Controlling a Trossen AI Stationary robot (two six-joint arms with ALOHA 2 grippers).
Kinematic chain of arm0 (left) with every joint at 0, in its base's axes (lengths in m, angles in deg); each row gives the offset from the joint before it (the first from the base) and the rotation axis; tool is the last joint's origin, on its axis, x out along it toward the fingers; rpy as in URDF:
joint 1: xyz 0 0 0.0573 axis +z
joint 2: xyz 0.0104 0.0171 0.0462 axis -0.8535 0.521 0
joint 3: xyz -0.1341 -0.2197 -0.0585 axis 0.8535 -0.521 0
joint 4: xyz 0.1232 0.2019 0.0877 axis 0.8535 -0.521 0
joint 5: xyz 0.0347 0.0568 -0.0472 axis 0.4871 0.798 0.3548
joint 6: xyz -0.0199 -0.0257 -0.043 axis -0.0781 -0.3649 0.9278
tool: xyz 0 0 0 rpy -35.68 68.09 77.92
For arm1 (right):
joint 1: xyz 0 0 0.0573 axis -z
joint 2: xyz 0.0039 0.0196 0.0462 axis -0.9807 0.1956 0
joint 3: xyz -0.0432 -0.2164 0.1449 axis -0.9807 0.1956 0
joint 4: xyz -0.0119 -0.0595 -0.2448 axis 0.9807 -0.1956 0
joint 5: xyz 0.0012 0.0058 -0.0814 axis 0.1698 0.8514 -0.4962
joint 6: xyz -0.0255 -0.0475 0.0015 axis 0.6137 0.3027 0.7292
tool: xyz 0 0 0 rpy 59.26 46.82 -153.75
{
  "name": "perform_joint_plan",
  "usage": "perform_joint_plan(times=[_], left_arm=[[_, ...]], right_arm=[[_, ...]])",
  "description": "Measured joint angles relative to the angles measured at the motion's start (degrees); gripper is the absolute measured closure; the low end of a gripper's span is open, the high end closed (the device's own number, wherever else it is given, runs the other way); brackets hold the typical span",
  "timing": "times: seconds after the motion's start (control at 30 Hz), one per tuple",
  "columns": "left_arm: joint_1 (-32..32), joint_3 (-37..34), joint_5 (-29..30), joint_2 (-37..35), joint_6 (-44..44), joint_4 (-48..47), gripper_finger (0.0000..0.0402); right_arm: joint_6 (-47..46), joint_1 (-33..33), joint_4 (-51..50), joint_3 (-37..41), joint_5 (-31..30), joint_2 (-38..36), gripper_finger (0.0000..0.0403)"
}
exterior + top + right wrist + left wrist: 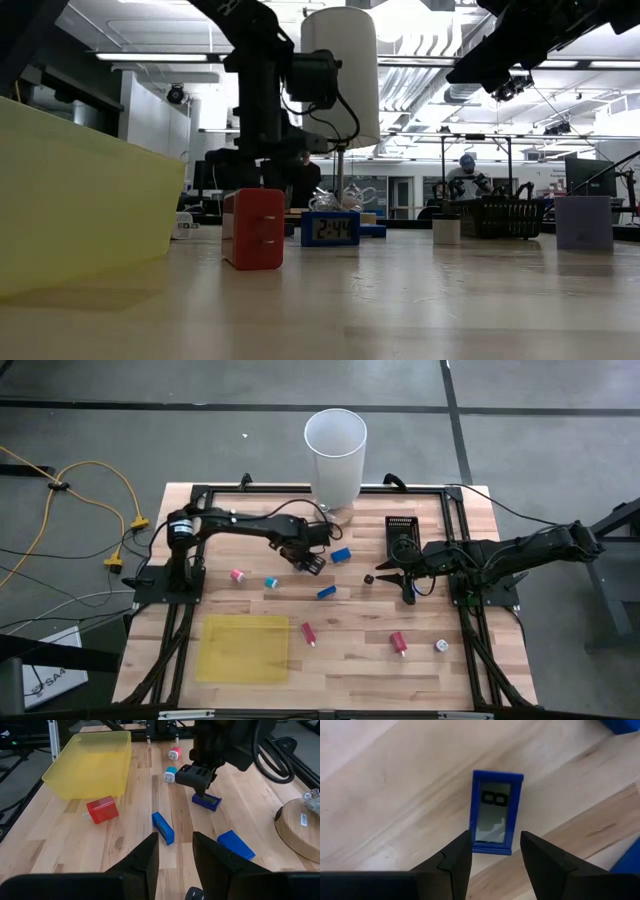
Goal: Pick & Place Office items
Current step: Put the violet digital clock into the black bin
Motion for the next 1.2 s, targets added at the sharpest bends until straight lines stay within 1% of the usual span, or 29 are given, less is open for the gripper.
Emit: perform_joint_plan(times=[0.57,1.2], left_arm=[[0.0,0.0,1.7,0.4,0.1,-0.1,0.024],[-0.4,0.0,0.7,0.4,0.3,-0.5,0.024]], right_arm=[[0.0,0.0,0.0,0.0,0.0,0.0,0.0296],[0.0,0.0,0.0,0.0,0.0,0.0,0.0296]])
